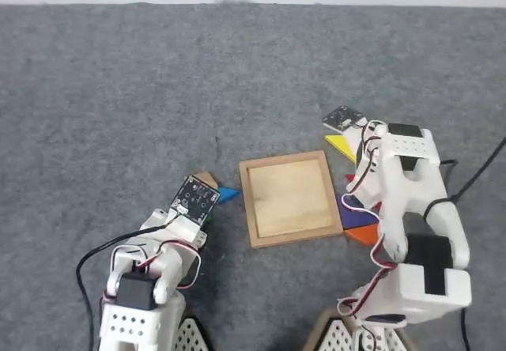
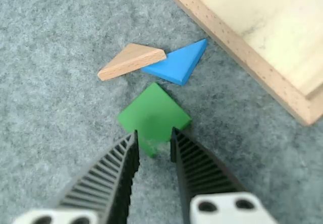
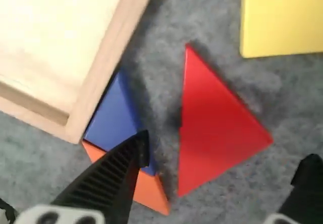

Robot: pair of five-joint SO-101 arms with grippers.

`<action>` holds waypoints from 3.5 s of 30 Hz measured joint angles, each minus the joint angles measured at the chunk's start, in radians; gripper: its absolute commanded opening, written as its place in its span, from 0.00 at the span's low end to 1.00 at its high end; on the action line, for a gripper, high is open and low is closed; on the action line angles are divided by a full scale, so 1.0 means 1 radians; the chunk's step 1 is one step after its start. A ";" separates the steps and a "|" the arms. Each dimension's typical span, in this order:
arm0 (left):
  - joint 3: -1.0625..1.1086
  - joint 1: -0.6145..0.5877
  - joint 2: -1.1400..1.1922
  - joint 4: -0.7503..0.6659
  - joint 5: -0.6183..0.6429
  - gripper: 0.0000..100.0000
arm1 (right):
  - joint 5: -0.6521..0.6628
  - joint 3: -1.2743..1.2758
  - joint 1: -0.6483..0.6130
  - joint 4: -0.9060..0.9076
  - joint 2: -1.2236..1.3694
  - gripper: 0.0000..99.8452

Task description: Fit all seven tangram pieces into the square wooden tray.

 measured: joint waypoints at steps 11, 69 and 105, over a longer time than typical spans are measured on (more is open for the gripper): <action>0.000 0.000 0.000 0.000 0.000 0.10 | 0.008 0.000 -0.011 -0.100 0.055 0.44; 0.000 0.000 0.000 0.000 0.000 0.10 | -0.207 -0.037 0.109 0.014 -0.006 0.33; 0.000 0.000 0.000 0.000 0.000 0.10 | -0.210 -0.034 0.017 -0.089 0.137 0.27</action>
